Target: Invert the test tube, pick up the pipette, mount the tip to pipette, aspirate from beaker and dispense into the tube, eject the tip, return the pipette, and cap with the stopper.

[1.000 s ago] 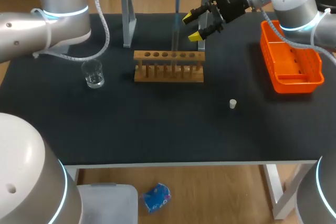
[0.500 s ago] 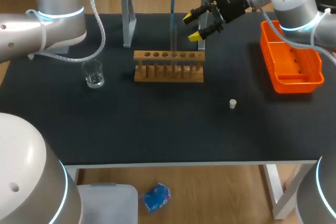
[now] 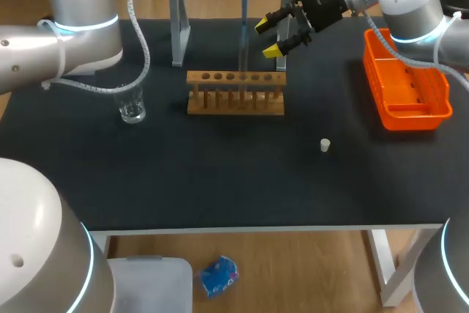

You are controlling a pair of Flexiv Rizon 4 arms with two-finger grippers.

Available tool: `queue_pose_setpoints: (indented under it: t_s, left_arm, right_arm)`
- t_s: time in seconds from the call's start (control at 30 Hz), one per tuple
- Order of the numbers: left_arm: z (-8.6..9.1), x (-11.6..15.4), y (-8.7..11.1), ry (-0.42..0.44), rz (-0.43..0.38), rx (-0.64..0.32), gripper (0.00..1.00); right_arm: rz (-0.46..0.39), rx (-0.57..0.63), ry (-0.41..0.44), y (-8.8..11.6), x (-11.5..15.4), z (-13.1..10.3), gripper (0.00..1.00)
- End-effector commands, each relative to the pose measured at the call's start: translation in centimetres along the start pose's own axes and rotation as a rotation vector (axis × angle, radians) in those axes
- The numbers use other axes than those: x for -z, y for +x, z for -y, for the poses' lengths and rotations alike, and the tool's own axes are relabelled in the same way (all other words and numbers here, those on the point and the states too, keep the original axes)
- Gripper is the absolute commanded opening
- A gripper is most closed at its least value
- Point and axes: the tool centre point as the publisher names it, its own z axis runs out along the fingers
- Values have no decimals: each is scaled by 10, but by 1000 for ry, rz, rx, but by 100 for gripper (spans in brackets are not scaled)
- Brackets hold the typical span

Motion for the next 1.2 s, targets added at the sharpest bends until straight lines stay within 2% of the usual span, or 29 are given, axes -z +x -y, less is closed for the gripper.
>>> queue_pose_setpoints:
  t_s: [0.03,0.23,0.77,1.2]
  left_arm:
    - [0,-2,0,2,-1,0,0]
    - [1,-4,-2,4,-5,-8,0]
    - [2,-1,-6,-22,25,-103,0]
    - [-5,0,-4,-22,29,-101,0]
  right_arm:
    - [-5,0,3,-1,1,0,100]
    - [-5,0,3,-1,1,0,100]
    - [-5,0,3,-1,1,0,100]
    - [-5,0,3,-1,1,0,100]
